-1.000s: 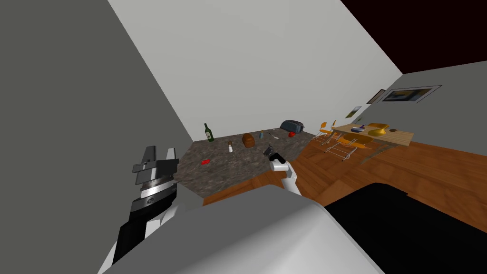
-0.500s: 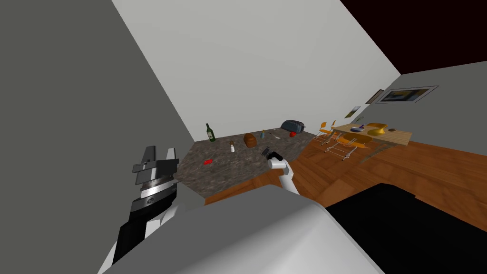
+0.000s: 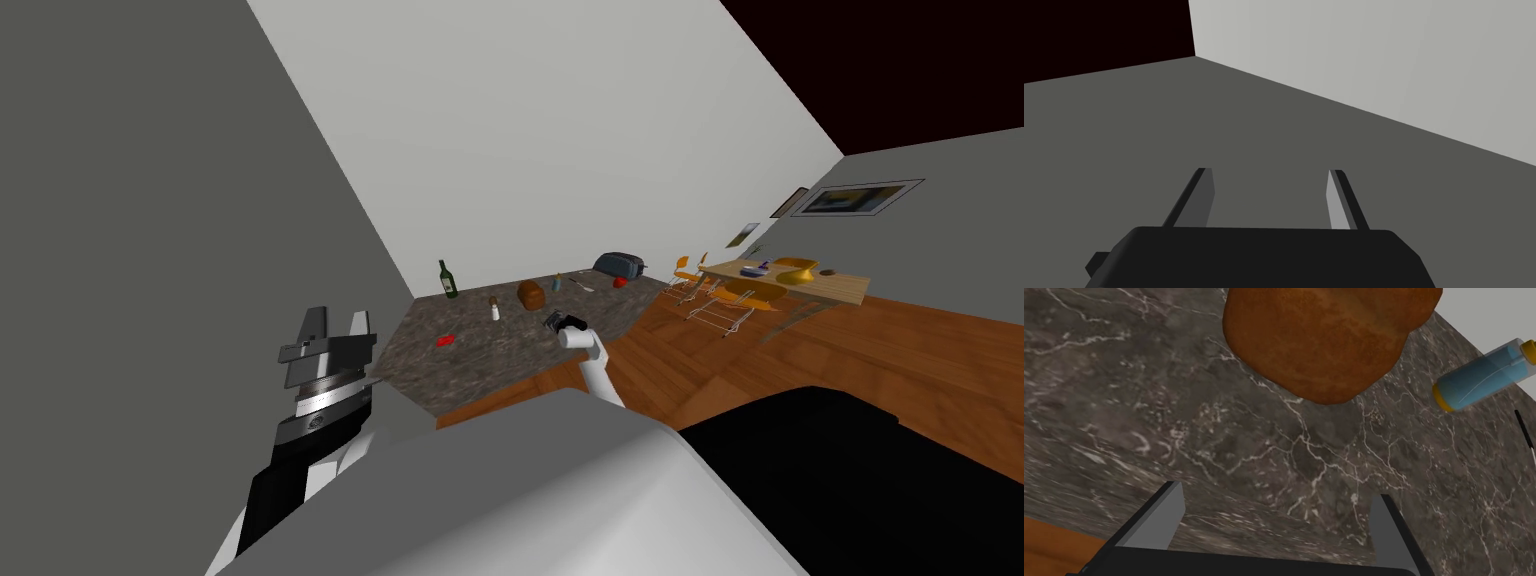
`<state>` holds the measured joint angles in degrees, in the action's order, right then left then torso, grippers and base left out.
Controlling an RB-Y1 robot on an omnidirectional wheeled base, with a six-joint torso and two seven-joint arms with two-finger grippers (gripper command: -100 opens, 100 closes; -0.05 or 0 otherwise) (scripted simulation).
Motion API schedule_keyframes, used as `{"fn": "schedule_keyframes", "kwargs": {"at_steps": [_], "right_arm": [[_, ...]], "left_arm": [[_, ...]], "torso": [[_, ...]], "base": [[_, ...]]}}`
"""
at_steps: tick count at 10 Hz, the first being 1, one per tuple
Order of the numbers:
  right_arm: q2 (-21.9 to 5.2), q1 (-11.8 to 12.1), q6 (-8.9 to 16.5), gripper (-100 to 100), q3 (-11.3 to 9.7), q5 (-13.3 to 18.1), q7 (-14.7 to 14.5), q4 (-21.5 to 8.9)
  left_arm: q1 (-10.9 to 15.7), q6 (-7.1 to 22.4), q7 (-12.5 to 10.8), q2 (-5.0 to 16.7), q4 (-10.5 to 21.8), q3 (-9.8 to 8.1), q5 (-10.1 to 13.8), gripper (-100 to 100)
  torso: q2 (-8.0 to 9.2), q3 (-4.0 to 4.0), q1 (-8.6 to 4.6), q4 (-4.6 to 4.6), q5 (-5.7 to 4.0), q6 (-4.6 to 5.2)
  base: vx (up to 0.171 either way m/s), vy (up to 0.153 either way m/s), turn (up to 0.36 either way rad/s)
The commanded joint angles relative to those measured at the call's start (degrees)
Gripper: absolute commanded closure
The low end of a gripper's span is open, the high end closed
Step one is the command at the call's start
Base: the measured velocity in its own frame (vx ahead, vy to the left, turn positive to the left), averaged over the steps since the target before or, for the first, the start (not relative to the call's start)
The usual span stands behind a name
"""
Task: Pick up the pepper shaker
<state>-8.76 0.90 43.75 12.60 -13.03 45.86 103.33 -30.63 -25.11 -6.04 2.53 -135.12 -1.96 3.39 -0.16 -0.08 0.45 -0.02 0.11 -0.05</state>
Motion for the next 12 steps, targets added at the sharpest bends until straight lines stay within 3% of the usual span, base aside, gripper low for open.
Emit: {"fn": "schedule_keyframes", "kwargs": {"at_steps": [1, 4, 7, 9, 10, 11, 12], "right_arm": [[-0.16, -0.95, 2.66, -100, -0.05, -0.82, 1.21, -0.56], [0.21, -4.42, 7.09, -100, -0.62, -3.18, 5.18, -2.49], [0.46, -6.10, 10.91, -100, -0.90, -4.31, 7.05, -3.36], [1.11, -9.25, 14.68, -100, -1.44, -6.39, 10.51, -4.84], [1.11, -9.25, 15.70, -100, -1.44, -6.39, 10.51, -4.84], [1.53, -10.70, 17.61, -100, -1.69, -7.34, 12.08, -5.47], [1.53, -10.70, 17.85, -100, -1.69, -7.34, 12.08, -5.47]], "left_arm": [[0.00, 0.00, 0.00, 0.00, 0.00, 0.00, 0.00, 0], [0.00, 0.00, 0.00, 0.00, 0.00, 0.00, 0.00, 0], [0.00, 0.00, 0.00, 0.00, 0.00, 0.00, 0.00, 0], [0.00, 0.00, 0.00, 0.00, 0.00, 0.00, 0.00, 0], [0.00, 0.00, 0.00, 0.00, 0.00, 0.00, 0.00, 0], [0.00, 0.00, 0.00, 0.00, 0.00, 0.00, 0.00, 0], [0.00, 0.00, 0.00, 0.00, 0.00, 0.00, 0.00, 0]], "torso": [[0.00, 0.00, 0.00, 0.00, 0.00, 0.00], [0.03, 0.01, -0.10, 0.00, -0.02, 0.02], [-0.03, -0.02, -0.10, -0.01, -0.02, 0.01], [-0.05, -0.03, -0.16, -0.01, -0.03, 0.01], [-0.13, -0.08, -0.10, -0.03, -0.02, 0.01], [-0.09, -0.06, -0.07, -0.03, -0.01, 0.02], [-0.05, -0.03, -0.02, -0.02, 0.00, 0.01]], "base": [[0.027, 0.077, 0.002], [0.030, 0.086, 0.007], [0.037, 0.070, 0.006], [0.060, 0.070, 0.013], [0.053, 0.086, 0.007], [0.039, 0.098, 0.005], [0.033, 0.068, 0.005]]}}
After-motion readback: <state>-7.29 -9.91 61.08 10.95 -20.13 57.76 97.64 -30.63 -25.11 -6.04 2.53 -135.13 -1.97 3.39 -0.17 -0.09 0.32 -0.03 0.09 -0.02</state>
